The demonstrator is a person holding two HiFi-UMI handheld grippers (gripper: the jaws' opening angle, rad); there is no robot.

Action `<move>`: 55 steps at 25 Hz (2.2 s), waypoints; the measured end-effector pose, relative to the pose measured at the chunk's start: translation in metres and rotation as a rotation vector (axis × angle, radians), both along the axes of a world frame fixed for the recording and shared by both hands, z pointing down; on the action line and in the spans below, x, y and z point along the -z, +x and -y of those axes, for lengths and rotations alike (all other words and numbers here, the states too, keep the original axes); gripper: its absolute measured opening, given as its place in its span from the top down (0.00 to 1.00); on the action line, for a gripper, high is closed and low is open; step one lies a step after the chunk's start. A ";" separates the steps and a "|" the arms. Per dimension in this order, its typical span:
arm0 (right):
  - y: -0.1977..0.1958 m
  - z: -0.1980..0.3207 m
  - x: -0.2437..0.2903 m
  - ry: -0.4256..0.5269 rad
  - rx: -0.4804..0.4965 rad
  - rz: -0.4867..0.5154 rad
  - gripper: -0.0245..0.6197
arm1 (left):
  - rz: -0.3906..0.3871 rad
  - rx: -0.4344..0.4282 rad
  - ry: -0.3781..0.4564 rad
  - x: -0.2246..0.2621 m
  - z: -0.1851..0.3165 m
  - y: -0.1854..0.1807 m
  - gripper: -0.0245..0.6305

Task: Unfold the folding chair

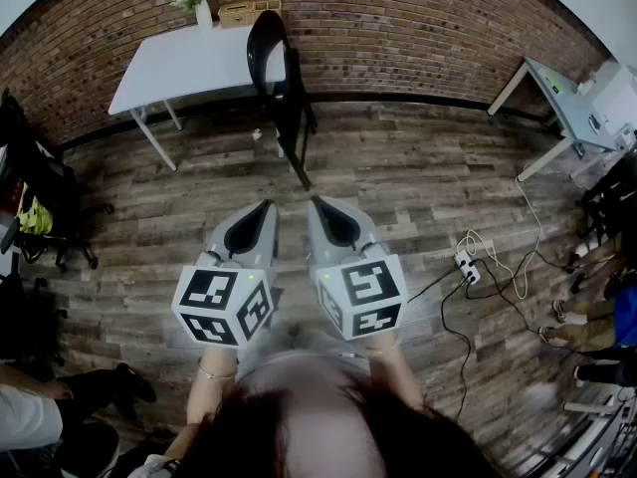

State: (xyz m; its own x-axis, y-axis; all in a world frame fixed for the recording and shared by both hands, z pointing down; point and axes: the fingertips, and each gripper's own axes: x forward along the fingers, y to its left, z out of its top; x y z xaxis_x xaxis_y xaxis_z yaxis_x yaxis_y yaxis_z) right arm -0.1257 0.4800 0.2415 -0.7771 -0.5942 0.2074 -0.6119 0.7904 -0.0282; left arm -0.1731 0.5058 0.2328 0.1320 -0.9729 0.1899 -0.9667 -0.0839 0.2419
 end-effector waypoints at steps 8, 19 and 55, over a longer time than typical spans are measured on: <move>0.012 0.021 -0.001 -0.005 0.028 0.039 0.97 | -0.005 0.027 -0.005 -0.005 0.022 0.009 0.97; 0.012 0.046 -0.013 -0.027 0.071 0.043 0.97 | -0.008 0.066 -0.033 -0.016 0.042 0.013 0.97; -0.173 0.212 -0.032 -0.077 -0.017 0.022 0.97 | -0.059 -0.023 -0.058 -0.038 0.212 -0.185 0.97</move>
